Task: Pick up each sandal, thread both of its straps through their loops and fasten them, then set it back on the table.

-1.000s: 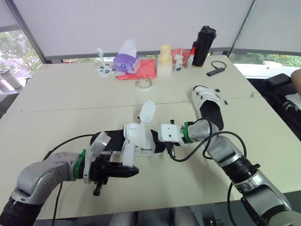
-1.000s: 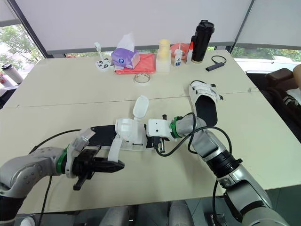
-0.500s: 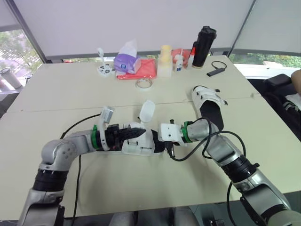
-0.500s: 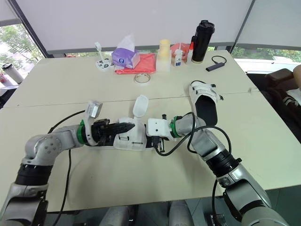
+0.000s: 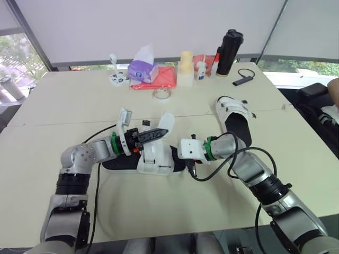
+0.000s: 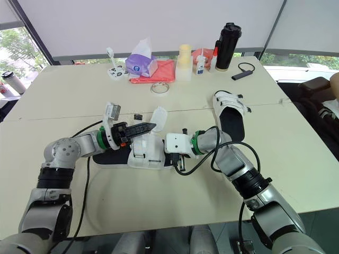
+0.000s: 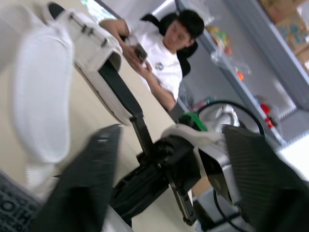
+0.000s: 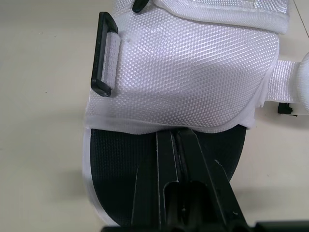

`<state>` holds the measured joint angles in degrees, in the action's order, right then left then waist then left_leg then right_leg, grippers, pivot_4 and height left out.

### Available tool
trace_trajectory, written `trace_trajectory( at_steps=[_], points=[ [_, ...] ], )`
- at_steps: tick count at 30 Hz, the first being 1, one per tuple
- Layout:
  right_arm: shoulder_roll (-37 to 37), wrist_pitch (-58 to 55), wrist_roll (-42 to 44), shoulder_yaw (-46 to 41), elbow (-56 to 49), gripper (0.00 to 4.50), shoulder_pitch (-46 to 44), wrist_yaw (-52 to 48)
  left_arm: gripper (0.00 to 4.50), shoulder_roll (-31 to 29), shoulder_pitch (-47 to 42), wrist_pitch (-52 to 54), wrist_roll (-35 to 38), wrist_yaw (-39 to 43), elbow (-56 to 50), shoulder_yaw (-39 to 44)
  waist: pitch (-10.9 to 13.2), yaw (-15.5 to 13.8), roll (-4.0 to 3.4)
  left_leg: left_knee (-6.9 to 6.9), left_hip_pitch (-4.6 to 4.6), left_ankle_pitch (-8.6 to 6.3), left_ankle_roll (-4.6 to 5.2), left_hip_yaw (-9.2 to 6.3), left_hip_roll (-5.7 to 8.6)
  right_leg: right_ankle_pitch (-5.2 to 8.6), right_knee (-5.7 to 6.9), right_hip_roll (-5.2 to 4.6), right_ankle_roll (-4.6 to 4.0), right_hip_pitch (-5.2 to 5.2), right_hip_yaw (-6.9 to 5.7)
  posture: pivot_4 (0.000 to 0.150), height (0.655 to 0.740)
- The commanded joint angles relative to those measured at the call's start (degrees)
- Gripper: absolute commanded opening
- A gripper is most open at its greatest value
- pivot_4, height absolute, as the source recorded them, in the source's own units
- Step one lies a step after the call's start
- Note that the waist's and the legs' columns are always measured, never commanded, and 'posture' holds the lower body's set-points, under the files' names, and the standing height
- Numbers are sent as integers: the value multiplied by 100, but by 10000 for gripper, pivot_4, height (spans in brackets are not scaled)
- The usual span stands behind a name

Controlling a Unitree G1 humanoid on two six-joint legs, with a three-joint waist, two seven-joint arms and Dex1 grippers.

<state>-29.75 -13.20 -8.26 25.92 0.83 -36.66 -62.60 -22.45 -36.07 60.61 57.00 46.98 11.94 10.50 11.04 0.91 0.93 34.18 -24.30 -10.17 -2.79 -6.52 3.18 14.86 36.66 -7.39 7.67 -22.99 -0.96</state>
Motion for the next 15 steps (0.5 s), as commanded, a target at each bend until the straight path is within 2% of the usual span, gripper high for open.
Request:
trace_trajectory(
  at_steps=[1, 10, 15],
  points=[
    [-3, -54, -96, 92, 87, 0, 52, 1, 44515, 99, -211, -54, 155, -339, 97, 451, 0, -2, 0, 0, 0, 2, -3, -1, 0, -1, 0, 0, 2, 0, -1, 1500, 7400],
    [14, -36, -92, 114, 106, 0, 37, -2, 44515, 149, -699, -657, 71, -1059, 548, 1226, 0, -3, 2, 0, 0, 5, -9, 0, 1, -5, 0, 1, 8, 1, -1, 1500, 7400],
    [17, -16, -99, 117, 141, 0, 18, -2, 44515, -27, -372, -600, -247, -978, 345, 938, 0, 14, 2, 0, 0, 6, -10, 1, 1, -5, 0, 1, 9, 1, -1, 1500, 7400]
  ],
)
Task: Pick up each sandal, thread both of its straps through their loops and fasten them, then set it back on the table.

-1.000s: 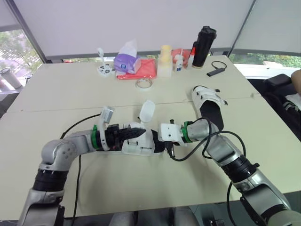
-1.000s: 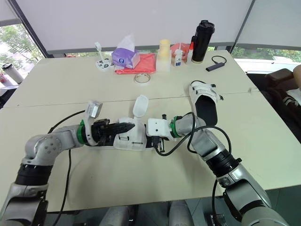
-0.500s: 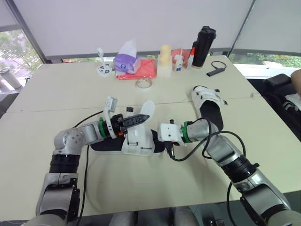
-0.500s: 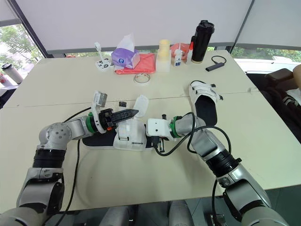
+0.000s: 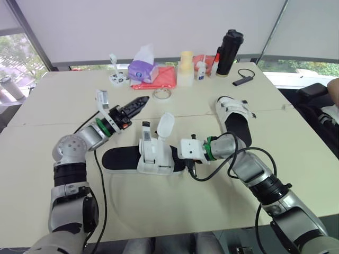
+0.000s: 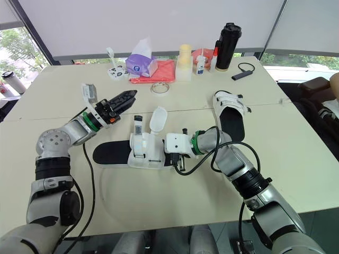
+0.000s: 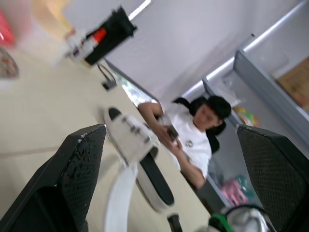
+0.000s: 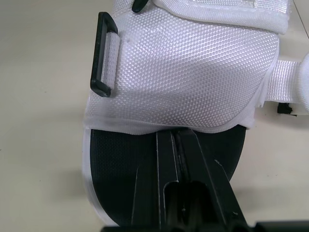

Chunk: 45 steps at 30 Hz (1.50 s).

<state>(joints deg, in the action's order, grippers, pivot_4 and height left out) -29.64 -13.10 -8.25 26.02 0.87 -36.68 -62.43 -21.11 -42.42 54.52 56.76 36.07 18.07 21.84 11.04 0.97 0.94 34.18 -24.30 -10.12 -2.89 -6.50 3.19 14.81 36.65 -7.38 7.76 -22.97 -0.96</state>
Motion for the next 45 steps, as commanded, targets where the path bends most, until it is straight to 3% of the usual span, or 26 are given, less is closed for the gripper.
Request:
trace_trajectory(
  at_steps=[1, 18, 21, 26, 28, 29, 37, 40, 45],
  points=[
    [10, -29, -95, 104, 137, 0, 19, -17, 44515, -160, 331, 56, -223, 109, -296, -220, 0, 15, -1, 0, 1, 0, 0, 1, 0, 0, 0, 0, 0, 0, 1, 1500, 7400],
    [-6, -27, -95, 101, 127, 0, 20, -24, 44515, -209, 646, 26, -911, 590, -95, -841, 1, 0, 3, -1, 7, 1, -2, -1, 0, -1, 0, 3, -2, 8, 2, 1500, 7400],
    [-10, -41, -95, 97, 111, 0, 27, -20, 37042, -163, 543, 35, -933, 613, 53, -792, 0, 1, 3, -1, 7, 1, -2, -1, 0, -1, -1, 3, -2, 8, 2, 1500, 7400],
    [-11, -59, -93, 97, 90, 0, 49, -11, 11556, -162, 494, 50, -991, 730, 129, -800, 1, 0, 3, -1, 7, 1, -2, -2, 0, -1, -1, 3, -1, 8, 2, 1500, 7400],
    [-10, -63, -95, 99, 85, 0, 54, -7, 2572, -158, 479, 48, -1000, 749, 148, -788, 0, 0, 3, -1, 7, 1, -2, -2, 0, -1, -1, 3, -1, 8, 2, 1500, 7400],
    [-8, -67, -95, 100, 82, 0, 54, -7, 602, -154, 460, 60, -988, 750, 160, -771, 0, 0, 3, -1, 7, 1, -2, -2, 0, -1, -1, 3, -1, 8, 2, 1500, 7400],
    [0, -55, -97, 107, 84, 0, 58, 2, 602, -394, 649, 347, -198, 1743, -902, -575, 1, 9, 3, -2, 7, 1, -3, -2, -1, -1, -3, 3, -2, 8, 2, 1500, 7400],
    [-6, -41, -100, 106, 94, 0, 57, 6, 602, -428, 684, 715, 379, 1900, -1224, -365, 1, 9, 3, -2, 7, 1, -3, -4, -1, -1, -2, 3, -2, 9, 2, 1500, 7400],
    [2, -48, -97, 119, 86, 0, 51, 11, 602, -530, 763, 921, 603, 1966, -1546, -471, 1, -9, 2, -2, 6, 1, -3, -5, -1, 0, -3, 2, -2, 9, 2, 1500, 7400]
  ],
)
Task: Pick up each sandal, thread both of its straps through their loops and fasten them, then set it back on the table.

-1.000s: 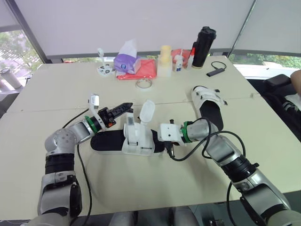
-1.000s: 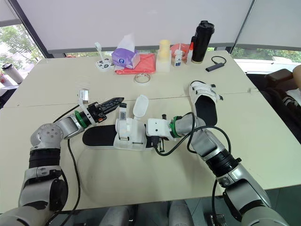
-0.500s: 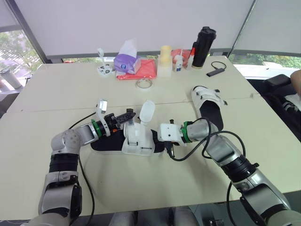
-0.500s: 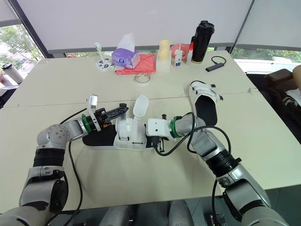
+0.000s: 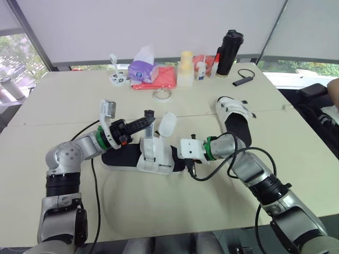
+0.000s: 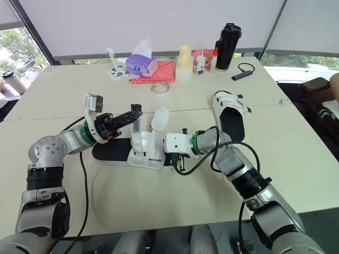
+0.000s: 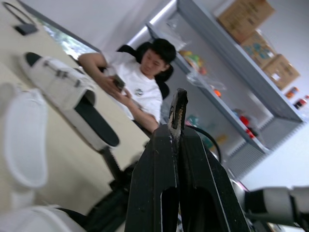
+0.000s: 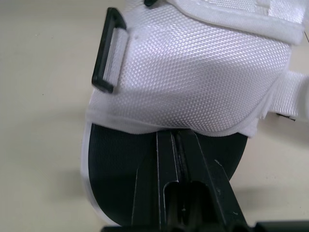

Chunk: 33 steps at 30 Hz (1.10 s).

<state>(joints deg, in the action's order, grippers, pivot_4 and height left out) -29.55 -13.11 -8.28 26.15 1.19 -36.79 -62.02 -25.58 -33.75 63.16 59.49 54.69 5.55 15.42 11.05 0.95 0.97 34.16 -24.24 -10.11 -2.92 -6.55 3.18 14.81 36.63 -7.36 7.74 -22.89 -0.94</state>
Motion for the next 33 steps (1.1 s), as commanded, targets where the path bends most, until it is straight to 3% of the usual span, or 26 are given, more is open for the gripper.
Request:
trace_trajectory(
  at_steps=[1, 12, 23, 33],
  points=[
    [-8, -46, -96, 108, 51, 0, 64, -30, 602, -86, -107, 78, 353, 86, -293, 172, 0, -10, 0, 0, 0, 0, 0, 0, 0, 0, 0, 0, 0, 0, 0, 1500, 7400],
    [-15, -79, -93, 106, 8, 0, 81, -36, 602, -11, -602, -938, -849, 599, 1220, -477, 0, -9, 0, 0, 0, 0, 0, 2, 1, 0, -6, 1, 0, 3, 0, 1500, 7400],
    [-60, -186, -83, 89, -116, 0, 152, -37, 602, 361, -1103, -1511, -1445, 712, 2505, -476, 0, -10, 0, 0, 0, 0, 0, 1, 2, 0, -10, 1, 1, 6, -2, 1500, 7400],
    [-84, -213, -87, 87, -133, 0, 158, -40, 602, 511, -1259, -1736, -1668, 760, 2979, -380, 0, -14, 1, 0, -1, 0, 0, 0, 2, -1, -10, 1, 4, 8, -3, 1500, 7400]
  ],
)
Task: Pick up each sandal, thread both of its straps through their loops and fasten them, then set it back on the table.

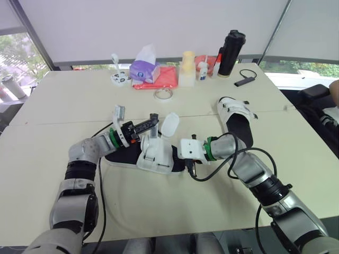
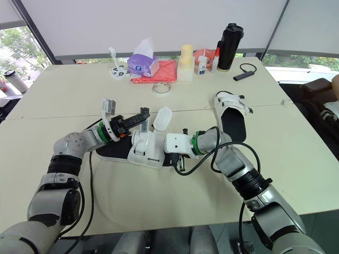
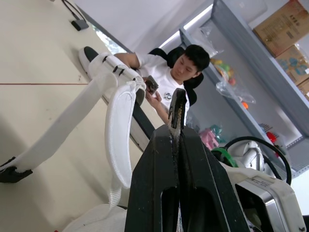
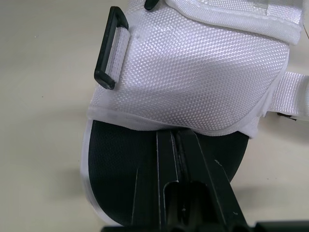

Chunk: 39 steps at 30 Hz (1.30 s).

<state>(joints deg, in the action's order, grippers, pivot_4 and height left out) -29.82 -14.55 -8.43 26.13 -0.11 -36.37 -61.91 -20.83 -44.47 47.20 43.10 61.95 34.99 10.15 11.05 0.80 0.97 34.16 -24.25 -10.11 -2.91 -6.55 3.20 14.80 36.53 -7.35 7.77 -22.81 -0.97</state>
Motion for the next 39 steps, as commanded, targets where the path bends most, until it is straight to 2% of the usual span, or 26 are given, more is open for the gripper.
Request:
trace_trajectory(
  at_steps=[1, 8, 17, 26, 31, 39],
  points=[
    [-56, -67, -72, 90, -2, 0, 111, -51, 602, 56, -211, -178, -52, 15, 117, 169, 0, 2, 0, 0, 0, 0, 0, 0, 0, 0, 0, 0, 0, 0, 0, 1500, 7400],
    [-72, -78, -69, 86, -27, 0, 125, -60, 602, 83, -323, -336, -198, -47, 506, 280, 0, 2, 0, 0, 0, 0, 0, 0, 0, -1, 0, 0, 1, 0, -1, 1500, 7400],
    [-73, -73, -74, 88, -23, 0, 119, -58, 602, 36, -354, -44, -125, 171, 346, 350, 0, 4, 0, 0, 0, 0, 0, 0, 0, -1, 0, 0, 2, 0, -1, 1500, 7400],
    [-79, -45, -83, 90, -17, 0, 126, -54, 602, -61, -505, 780, 463, 324, -172, 735, 1, 11, 1, 0, 0, 0, 0, -1, 0, -1, 1, 0, 2, 0, -1, 1500, 7400],
    [-64, -39, -87, 96, -4, 0, 119, -54, 602, -129, -396, 770, 335, 379, -421, 547, 1, 5, 1, 0, 0, 0, 0, -1, 0, -1, 1, 0, 2, 0, -1, 1500, 7400],
    [-54, -27, -95, 108, -10, 0, 122, -55, 602, -90, -547, 361, -175, 337, 42, 267, 1, 2, 1, 1, 0, 0, 0, -1, 0, -1, 0, 0, 2, 1, -1, 1500, 7400]
  ],
)
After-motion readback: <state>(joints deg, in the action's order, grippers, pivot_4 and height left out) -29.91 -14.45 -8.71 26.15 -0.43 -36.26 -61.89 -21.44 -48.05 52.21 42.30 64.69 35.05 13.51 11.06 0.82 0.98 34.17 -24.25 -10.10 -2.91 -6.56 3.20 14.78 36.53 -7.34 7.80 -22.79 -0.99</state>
